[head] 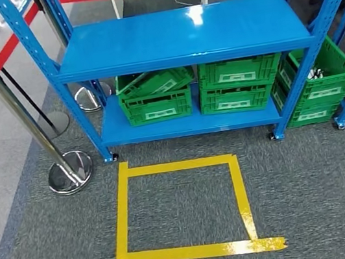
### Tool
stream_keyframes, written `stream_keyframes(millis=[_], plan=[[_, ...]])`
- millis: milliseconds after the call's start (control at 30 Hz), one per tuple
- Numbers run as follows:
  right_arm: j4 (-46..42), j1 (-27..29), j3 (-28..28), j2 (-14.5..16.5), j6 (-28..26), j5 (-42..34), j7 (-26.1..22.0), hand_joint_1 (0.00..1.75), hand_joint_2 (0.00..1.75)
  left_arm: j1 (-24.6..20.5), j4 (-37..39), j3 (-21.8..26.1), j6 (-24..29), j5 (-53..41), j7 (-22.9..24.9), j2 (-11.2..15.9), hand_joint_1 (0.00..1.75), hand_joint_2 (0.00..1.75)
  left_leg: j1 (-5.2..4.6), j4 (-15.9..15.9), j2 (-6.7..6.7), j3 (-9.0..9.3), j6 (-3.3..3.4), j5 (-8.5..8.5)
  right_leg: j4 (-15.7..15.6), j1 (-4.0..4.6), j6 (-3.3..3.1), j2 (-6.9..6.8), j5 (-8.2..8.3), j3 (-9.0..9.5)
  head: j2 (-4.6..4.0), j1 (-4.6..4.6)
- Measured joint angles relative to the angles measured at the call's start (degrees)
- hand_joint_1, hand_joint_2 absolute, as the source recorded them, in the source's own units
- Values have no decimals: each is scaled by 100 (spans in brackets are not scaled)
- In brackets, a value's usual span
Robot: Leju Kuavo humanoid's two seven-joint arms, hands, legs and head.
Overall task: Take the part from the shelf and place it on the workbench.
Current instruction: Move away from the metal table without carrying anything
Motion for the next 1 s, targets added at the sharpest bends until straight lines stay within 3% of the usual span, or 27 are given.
stream_keyframes(millis=[100,133,200,233,267,300,367,433,600,667,733,767,800,867,900,933,1000], plan=[[-2,-29,0,4,52,2,34,0,0,14,0,-3,-7,-41,8,-3,0,0,54,-180,-4,140,54,1,99,4,82,3,-100,-12,0,8],[-2,-32,0,4,55,2,36,0,0,10,0,-4,-10,-47,8,-3,0,0,74,-230,-3,192,74,1,343,4,107,17,-210,-142,0,19],[-2,-32,0,4,58,2,38,0,0,-7,0,-4,-14,-48,9,-3,0,0,72,-249,-1,252,106,-47,1113,1,149,34,-472,-624,0,32],[-2,-25,0,4,61,2,40,0,0,-11,0,-4,-16,-48,9,-6,0,0,72,-249,-3,290,114,-84,1436,-2,167,35,-520,-865,0,33],[-2,-17,0,4,62,2,43,0,0,-9,0,-4,-17,-48,9,-8,0,0,73,-249,-6,341,113,-128,1576,-5,180,36,-450,-1020,0,33],[-2,-10,0,4,64,2,45,0,0,-4,0,-4,-17,-48,9,-9,0,0,77,-249,-10,405,106,-176,1490,-9,190,35,-260,-1063,0,36],[-2,-3,0,4,64,2,47,0,0,5,0,-4,-19,-48,9,-9,0,0,85,-248,-17,546,70,-289,829,-24,196,35,276,-874,1,40],[2,-9,1,5,68,2,51,0,0,-9,0,-4,-20,-48,9,-8,0,0,67,-229,-22,622,9,-399,268,-25,153,44,511,-614,1,56],[3,-19,-8,6,181,-97,185,0,0,-48,-1,-4,-20,-88,34,2,0,0,61,-102,-22,623,-114,-575,103,-27,-57,45,378,-456,1,4],[2,-25,-16,8,223,-134,239,0,0,-51,-2,-4,-19,-115,79,7,0,0,77,499,-16,321,-177,-822,79,-41,-116,27,328,-382,2,-18],[2,-32,-22,10,246,-149,272,0,0,-42,-2,-4,-20,-122,112,1,0,0,94,1276,-15,-162,-212,-1030,76,-40,-139,20,259,-309,2,-24],[2,-29,-25,10,252,-151,286,0,0,-30,-2,-4,-20,-124,123,-2,0,0,100,1477,-15,-334,-216,-995,76,-40,-139,23,220,-260,2,-27],[2,-25,-28,10,255,-151,295,0,0,-19,-2,-4,-20,-125,130,-3,0,0,104,1454,-15,-407,-209,-831,76,-40,-136,29,178,-201,2,-28],[2,-21,-33,14,260,-152,301,0,0,-4,-2,-4,-20,-135,136,-2,0,0,101,852,-13,-296,-166,-272,70,-41,-111,38,85,-85,2,-30],[3,-23,-35,19,262,-153,300,0,0,-5,-2,-4,-22,-142,136,0,0,0,87,526,-9,-196,-140,-73,63,-34,-85,37,39,-41,2,-24],[4,-28,-37,23,263,-155,300,0,0,-9,-1,-5,-24,-150,136,0,0,0,72,245,-5,-92,-113,16,57,-28,-54,38,0,-21,1,-24],[5,-47,-39,33,264,-161,298,0,0,-22,0,-6,-30,-157,135,1,0,0,40,50,0,6,-76,-52,19,-22,11,25,-40,2,0,-26]])
